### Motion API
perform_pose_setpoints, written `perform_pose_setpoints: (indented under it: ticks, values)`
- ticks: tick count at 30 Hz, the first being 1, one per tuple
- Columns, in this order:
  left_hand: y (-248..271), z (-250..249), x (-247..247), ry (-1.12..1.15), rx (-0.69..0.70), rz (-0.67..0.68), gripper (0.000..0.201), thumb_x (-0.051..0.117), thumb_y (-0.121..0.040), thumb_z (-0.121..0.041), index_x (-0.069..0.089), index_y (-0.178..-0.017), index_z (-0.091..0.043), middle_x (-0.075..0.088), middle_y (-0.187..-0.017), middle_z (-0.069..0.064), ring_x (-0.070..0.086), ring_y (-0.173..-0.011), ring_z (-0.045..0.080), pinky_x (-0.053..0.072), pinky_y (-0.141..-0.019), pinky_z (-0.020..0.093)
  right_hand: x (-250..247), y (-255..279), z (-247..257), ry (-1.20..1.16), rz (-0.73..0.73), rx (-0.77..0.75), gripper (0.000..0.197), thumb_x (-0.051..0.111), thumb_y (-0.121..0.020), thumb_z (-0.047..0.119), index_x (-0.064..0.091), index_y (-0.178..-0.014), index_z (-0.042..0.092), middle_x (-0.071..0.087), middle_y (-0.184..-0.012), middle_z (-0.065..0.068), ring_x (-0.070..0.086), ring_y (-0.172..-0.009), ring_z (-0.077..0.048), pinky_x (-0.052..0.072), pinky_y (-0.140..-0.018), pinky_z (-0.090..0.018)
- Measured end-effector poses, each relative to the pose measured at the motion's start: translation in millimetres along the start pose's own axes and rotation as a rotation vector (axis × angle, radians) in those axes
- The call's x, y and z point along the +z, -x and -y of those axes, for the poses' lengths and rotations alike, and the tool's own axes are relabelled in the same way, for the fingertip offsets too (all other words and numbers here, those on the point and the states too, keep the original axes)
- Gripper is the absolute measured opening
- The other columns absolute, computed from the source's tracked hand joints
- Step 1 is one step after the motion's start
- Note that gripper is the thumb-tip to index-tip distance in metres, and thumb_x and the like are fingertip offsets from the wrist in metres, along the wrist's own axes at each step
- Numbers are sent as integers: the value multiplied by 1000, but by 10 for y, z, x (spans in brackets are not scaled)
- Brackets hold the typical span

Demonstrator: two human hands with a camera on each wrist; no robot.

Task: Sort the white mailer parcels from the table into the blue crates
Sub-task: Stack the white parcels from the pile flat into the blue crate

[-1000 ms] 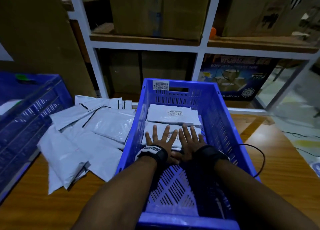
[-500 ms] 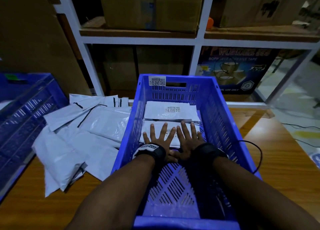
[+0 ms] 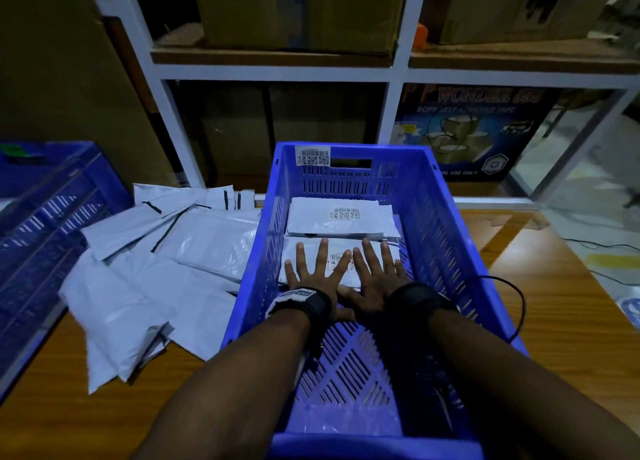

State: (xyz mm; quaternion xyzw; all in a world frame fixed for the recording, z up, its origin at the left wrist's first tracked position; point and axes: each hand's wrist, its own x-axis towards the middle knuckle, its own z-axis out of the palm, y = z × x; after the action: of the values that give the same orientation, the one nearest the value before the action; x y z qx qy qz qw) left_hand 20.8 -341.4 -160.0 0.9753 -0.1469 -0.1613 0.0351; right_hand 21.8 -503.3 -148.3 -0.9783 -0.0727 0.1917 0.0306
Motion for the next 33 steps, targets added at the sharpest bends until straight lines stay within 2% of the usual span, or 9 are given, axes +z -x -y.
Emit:
perform_pose_setpoints:
  ticks: [3, 9, 19, 26, 31, 33]
  values:
    - [12, 0, -4, -6, -4, -7, 129, 65, -64, -84, -30, -145, -51, -49, -150, -3, -44, -134, 47, -11, -111, 69, -5, 18, 1, -5, 0, -6, 97, 25, -85, 81, -16, -154, 26, -33, -158, 2, -31, -144, -32, -6, -117, -55]
    - [11, -5, 7, -12, -26, -10, 134, 64, -63, -85, -32, -146, -43, -49, -150, -1, -43, -134, 48, -12, -112, 68, -19, 47, 6, -2, 5, -5, 100, 25, -84, 83, -17, -154, 26, -34, -157, 2, -32, -143, -31, -7, -117, -54]
    - [2, 16, 0, 5, -16, 20, 130, 63, -65, -84, -30, -147, -45, -45, -153, 4, -43, -134, 49, -12, -112, 68, -17, 37, -6, -16, -1, -12, 100, 28, -85, 82, -15, -155, 25, -32, -158, 1, -30, -144, -32, -5, -117, -55]
    - [-12, 27, -34, 10, -25, 71, 131, 64, -63, -85, -29, -147, -45, -45, -153, 3, -44, -133, 47, -19, -110, 66, -36, 14, -13, 4, 26, -4, 101, 29, -84, 83, -15, -155, 26, -32, -158, 2, -30, -145, -33, -5, -117, -55]
    - [52, 11, -293, 1, -12, 141, 132, 69, -66, -79, -25, -150, -42, -41, -156, 4, -40, -138, 44, -19, -108, 67, -187, 12, 8, 11, 70, 53, 94, 23, -86, 81, -12, -155, 28, -26, -160, 4, -24, -147, -32, -2, -117, -59]
    - [83, -35, -428, 2, -31, 106, 131, 72, -70, -72, -26, -151, -37, -38, -157, 5, -35, -141, 43, -15, -109, 69, -327, 34, 26, -10, 44, 54, 87, 22, -91, 75, -6, -157, 24, -22, -162, -2, -21, -148, -35, -1, -118, -59]
